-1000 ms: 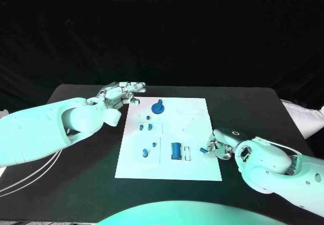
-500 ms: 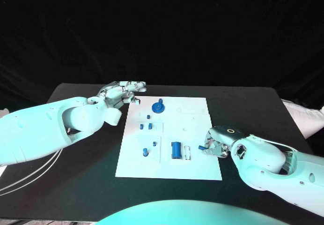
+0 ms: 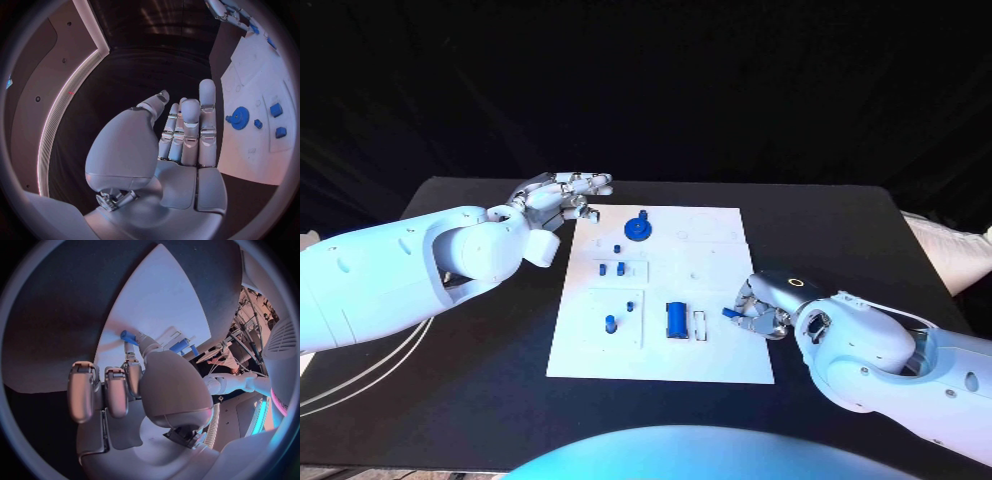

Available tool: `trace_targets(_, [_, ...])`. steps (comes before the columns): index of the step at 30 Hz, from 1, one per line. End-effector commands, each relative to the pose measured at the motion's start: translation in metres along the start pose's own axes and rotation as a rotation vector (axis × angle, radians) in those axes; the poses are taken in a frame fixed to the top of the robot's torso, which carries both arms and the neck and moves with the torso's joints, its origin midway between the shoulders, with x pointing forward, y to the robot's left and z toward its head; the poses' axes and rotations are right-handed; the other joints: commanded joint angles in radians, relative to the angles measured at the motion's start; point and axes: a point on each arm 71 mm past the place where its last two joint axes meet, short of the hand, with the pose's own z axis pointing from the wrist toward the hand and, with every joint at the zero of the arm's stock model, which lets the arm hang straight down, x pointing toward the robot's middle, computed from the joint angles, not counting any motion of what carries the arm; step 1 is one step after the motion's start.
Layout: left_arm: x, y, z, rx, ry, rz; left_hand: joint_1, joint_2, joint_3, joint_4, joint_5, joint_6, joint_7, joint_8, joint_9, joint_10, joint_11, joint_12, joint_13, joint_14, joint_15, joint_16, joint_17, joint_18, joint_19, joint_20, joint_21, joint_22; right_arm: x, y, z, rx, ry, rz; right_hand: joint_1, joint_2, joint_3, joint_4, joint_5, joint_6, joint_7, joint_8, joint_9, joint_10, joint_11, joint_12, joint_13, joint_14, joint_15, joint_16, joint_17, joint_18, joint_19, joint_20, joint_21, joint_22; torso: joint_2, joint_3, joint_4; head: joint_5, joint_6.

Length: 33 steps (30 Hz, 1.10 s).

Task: Assemble the parts on the task board

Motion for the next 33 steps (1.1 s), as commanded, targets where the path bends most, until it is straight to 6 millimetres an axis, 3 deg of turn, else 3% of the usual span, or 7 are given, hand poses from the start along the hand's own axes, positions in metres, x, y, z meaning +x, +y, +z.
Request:
trace_targets(1, [0.003,-0.001,0.0,0.006,0.022,-0.003,0.0,0.006,-0.006,0.002,0.0,-0.006,0.002,0.003,0.0,-0.006,-0.001,0.004,0.0,0.0,0.005,0.005,-0.001,0.019,0.005,0.002,-0.007,-0.002,0.003,-0.001,-0.004,0.041,0.024,0.153,-0.054,-0.023,0.029,0.017,0.009,0.016,-0.008,0.003,0.009,0.029,-0.006,0.007,-0.043,0.097,-0.002,0.005,0.224,-0.009,0.033,-0.002,0.005,0.075,0.0,-0.001,-0.0001,-0.002,0.002])
trace_targets(7, [0.003,0.0,0.0,0.002,0.024,-0.004,0.0,0.007,-0.005,0.002,0.0,-0.006,0.002,0.004,0.0,-0.006,-0.001,0.005,0.0,0.001,0.005,0.007,0.002,0.019,0.005,0.002,-0.007,-0.002,0.0,-0.001,-0.006,0.075,0.05,0.301,-0.117,-0.036,0.053,0.061,-0.035,0.022,-0.006,-0.002,0.01,0.035,-0.004,0.019,-0.035,0.098,-0.001,0.007,0.227,-0.01,0.034,-0.001,0.008,0.078,0.0,-0.0016,-0.0004,-0.003,0.003])
trace_targets(10, [0.003,0.0,0.0,0.002,0.024,-0.004,0.0,0.007,-0.005,0.002,0.0,-0.006,0.002,0.004,0.0,-0.006,-0.001,0.005,0.0,0.001,0.005,0.007,0.002,0.019,0.005,0.002,-0.007,-0.002,-0.001,0.0,-0.006,0.086,0.061,0.354,-0.119,-0.041,0.058,0.06,-0.034,0.023,-0.007,-0.002,0.01,0.035,-0.004,0.02,-0.034,0.098,-0.001,0.007,0.227,-0.01,0.034,-0.001,0.008,0.079,0.001,0.0003,0.0001,-0.003,0.003])
trace_targets(18, [0.004,0.0,0.0,0.005,0.026,-0.004,0.002,0.009,-0.004,0.002,0.0,-0.006,0.001,0.004,0.0,-0.007,-0.001,0.006,0.0,0.0,0.005,0.007,0.001,0.019,0.005,0.002,-0.007,-0.002,0.003,0.009,-0.006,0.096,0.114,0.464,-0.131,-0.063,0.083,0.055,0.003,0.029,-0.008,-0.004,0.013,0.037,-0.005,0.028,-0.028,0.099,-0.002,0.009,0.229,-0.01,0.035,-0.003,0.01,0.082,0.0,-0.0003,-0.0007,-0.003,0.005])
trace_targets(30, [0.007,0.0,0.001,0.011,0.027,-0.004,0.004,0.01,-0.004,0.001,0.0,-0.007,0.001,0.005,0.0,-0.008,-0.001,0.007,0.0,0.001,0.005,0.008,0.002,0.019,0.006,0.002,-0.007,-0.002,0.013,0.023,0.003,0.092,0.182,0.515,-0.146,-0.07,0.082,0.058,-0.011,0.033,-0.007,-0.005,0.015,0.037,-0.004,0.025,-0.029,0.098,-0.002,0.008,0.228,-0.01,0.035,-0.002,0.009,0.081,0.001,0.0006,-0.0002,0.0,0.006])
trace_targets(33, [0.008,0.0,0.001,0.011,0.028,-0.005,0.004,0.01,-0.004,0.001,0.0,-0.007,0.001,0.005,0.0,-0.008,-0.001,0.007,0.0,0.001,0.005,0.008,0.002,0.019,0.006,0.002,-0.007,-0.002,0.014,0.024,0.005,0.095,0.18,0.521,-0.148,-0.069,0.082,0.059,-0.013,0.034,-0.007,-0.004,0.016,0.037,-0.004,0.025,-0.029,0.098,-0.002,0.008,0.228,-0.01,0.035,-0.002,0.009,0.081,0.0,-0.0006,-0.0004,-0.001,0.007])
